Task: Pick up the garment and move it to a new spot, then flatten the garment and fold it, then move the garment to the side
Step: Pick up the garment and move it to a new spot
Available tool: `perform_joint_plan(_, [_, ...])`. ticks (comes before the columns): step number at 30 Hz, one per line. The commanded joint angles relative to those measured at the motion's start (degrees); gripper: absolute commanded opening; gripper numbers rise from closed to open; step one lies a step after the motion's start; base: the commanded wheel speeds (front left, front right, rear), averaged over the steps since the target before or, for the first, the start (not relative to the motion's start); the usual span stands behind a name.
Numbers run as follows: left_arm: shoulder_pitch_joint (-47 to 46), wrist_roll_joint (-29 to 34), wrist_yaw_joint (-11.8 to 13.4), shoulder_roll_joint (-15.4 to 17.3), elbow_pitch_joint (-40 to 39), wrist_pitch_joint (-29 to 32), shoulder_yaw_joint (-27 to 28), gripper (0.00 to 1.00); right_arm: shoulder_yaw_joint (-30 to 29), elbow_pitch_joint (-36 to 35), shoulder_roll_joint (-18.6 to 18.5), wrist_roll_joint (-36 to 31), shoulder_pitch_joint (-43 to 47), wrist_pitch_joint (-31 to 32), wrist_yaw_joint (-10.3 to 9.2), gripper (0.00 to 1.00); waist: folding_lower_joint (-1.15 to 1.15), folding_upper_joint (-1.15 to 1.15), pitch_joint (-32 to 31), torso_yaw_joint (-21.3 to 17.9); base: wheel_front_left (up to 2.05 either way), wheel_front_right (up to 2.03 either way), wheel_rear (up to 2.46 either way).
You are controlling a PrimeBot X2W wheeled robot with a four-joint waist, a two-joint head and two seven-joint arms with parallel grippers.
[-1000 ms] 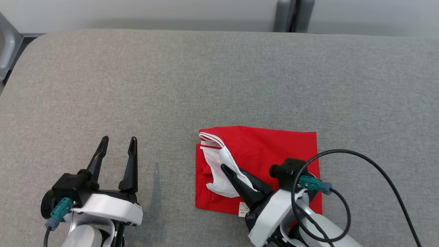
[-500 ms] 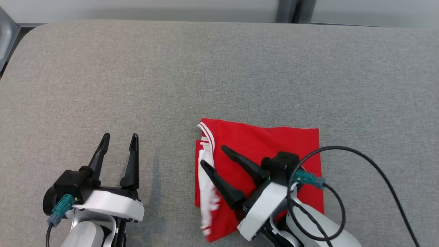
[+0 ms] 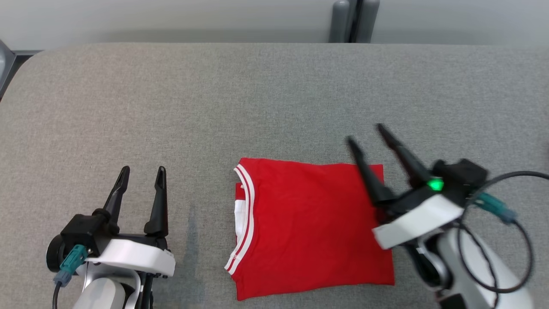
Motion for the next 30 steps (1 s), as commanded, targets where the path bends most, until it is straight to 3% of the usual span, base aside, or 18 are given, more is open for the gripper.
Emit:
perform_joint_plan(1, [0.83,0.3,0.26,0.29,-0.18,-0.2,0.3,1.0,-1.24,-0.15,-0.71,-0.55,1.28,-0.13,0.01,1.0,0.0,0.0,-0.37,-0.23,0.0,0.0,0.0])
perform_joint_plan(7, [2.35,0.15,0.25,0.83,-0.91,-0.21,1.75,1.0,-13.21,-2.32,-3.02,-4.93,8.62,1.2,0.01,1.0,0.0,0.0,-2.53,-1.11,0.0,0.0,0.0])
perform_joint_plan(11, [3.4,-0.04,0.43,1.55,-1.39,-0.2,2.39,1.0,-17.41,-3.91,-3.64,-6.95,13.16,2.6,0.01,1.0,0.0,0.0,-4.4,-1.61,0.0,0.0,0.0])
perform_joint_plan(30, [12.91,-1.8,1.94,4.94,-5.78,3.65,2.93,1.0,-21.19,-8.53,-3.49,-8.21,24.93,7.51,0.01,1.0,0.0,0.0,-14.32,-3.17,0.0,0.0,0.0])
